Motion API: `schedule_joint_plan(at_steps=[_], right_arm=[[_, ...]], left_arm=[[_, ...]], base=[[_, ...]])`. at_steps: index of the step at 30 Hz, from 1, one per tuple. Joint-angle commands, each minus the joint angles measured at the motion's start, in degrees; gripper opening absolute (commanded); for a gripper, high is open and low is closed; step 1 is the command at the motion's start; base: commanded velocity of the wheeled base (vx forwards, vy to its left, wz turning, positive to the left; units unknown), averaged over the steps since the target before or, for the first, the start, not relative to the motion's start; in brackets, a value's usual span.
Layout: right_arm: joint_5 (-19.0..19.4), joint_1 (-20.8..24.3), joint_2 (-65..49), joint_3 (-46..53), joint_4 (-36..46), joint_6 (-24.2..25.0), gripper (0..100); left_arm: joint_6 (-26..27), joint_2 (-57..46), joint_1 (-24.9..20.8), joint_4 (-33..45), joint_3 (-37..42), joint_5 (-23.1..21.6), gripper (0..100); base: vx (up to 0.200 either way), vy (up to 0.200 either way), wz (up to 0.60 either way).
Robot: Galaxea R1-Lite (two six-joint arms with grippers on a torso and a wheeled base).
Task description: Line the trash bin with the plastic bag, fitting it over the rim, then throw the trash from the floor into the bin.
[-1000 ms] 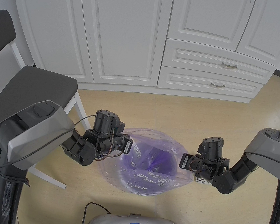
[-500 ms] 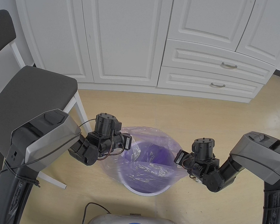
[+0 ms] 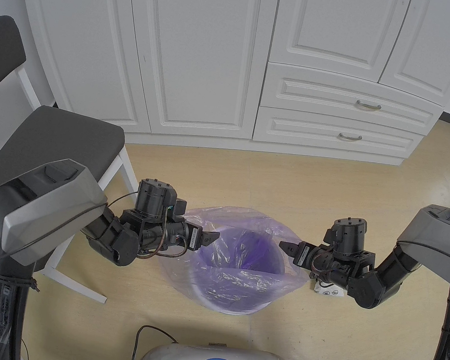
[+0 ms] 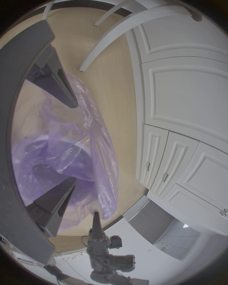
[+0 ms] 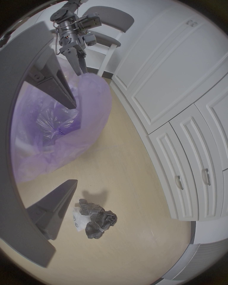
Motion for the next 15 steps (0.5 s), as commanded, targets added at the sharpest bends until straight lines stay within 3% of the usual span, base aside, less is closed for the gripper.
schedule_joint_plan(at_steps=[1, 8, 15], right_arm=[[0.9, -1.2, -3.4, 1.8, 0.6, -1.2, 100], [0.6, -3.0, 2.9, -0.7, 0.6, -2.2, 100], [-1.7, -3.1, 7.9, -5.4, 0.1, -1.4, 100]], left_arm=[[1.4, -4.4, 1.1, 0.7, 2.9, -1.1, 100], [8.2, 1.5, 4.2, 1.9, 0.3, -0.7, 100], [7.8, 6.4, 5.8, 2.0, -6.3, 1.5, 100]], base=[[0.0, 0.0, 0.0], [0.0, 0.0, 0.0], [0.0, 0.0, 0.0]])
